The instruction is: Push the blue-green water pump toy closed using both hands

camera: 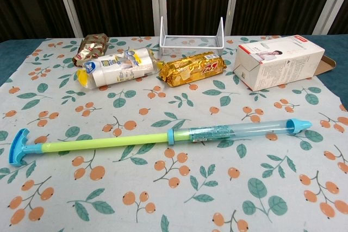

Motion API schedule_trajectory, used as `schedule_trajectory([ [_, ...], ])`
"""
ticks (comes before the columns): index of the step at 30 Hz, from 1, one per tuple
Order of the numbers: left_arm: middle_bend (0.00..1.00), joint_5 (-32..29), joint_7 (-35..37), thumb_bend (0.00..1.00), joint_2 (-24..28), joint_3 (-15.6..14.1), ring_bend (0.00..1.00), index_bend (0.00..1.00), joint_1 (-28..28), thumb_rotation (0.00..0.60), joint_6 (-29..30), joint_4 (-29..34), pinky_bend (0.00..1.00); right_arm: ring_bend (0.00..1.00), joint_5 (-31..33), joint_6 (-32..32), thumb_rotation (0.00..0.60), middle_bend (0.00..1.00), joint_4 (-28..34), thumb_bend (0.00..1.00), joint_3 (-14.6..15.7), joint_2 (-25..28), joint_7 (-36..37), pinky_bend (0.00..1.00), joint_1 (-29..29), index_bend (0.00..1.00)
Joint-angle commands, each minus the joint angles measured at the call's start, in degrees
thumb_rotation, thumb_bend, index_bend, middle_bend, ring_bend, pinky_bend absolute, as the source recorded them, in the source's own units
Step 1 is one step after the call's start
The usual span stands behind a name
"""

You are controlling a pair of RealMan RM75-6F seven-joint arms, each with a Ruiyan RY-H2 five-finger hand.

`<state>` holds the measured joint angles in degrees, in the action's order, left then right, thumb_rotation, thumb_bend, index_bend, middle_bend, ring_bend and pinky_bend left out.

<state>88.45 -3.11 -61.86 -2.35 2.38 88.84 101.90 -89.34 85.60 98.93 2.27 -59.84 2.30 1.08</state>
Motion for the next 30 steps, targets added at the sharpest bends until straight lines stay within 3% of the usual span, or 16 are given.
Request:
schedule_trajectory([
  [1,0.00,-0.1,0.1,0.05,0.1,0.0,0.00,0.01,0.0,0.600,-0.3,-0.1,0.03,0.00,-0.2,0.1,0.600,0.00,0.1,0.31,0.0,0.1,0.2,0.00,-0.1,0.00],
  [12,0.00,-0.4,-0.4,0.05,0.2,0.3,0.00,0.01,0.2,0.600,-1.8,0.4,0.03,0.00,-0.4,-0.3,0.600,0.00,0.0,0.31,-0.2,0.0,-0.2,0.00,-0.2,0.00],
  [20,0.02,-4.6,-2.3,0.13,1.0,2.0,0.00,0.15,3.0,0.600,-7.4,3.5,0.08,0.00,-0.4,-1.1,0.600,0.00,0.1,0.31,-0.2,-0.2,-0.8,0.00,0.0,0.00],
  [25,0.12,-9.5,-9.3,0.17,0.2,4.9,0.01,0.29,6.8,0.600,-12.0,6.5,0.13,0.00,-0.5,-1.4,0.600,0.00,0.4,0.31,-0.1,0.2,-0.1,0.00,0.0,0.00],
  [30,0.13,-16.6,-19.3,0.18,-3.4,7.6,0.01,0.35,11.4,0.600,-16.5,9.1,0.13,0.00,-0.3,-1.7,0.600,0.00,0.5,0.31,-0.1,0.2,0.0,0.00,0.0,0.00],
])
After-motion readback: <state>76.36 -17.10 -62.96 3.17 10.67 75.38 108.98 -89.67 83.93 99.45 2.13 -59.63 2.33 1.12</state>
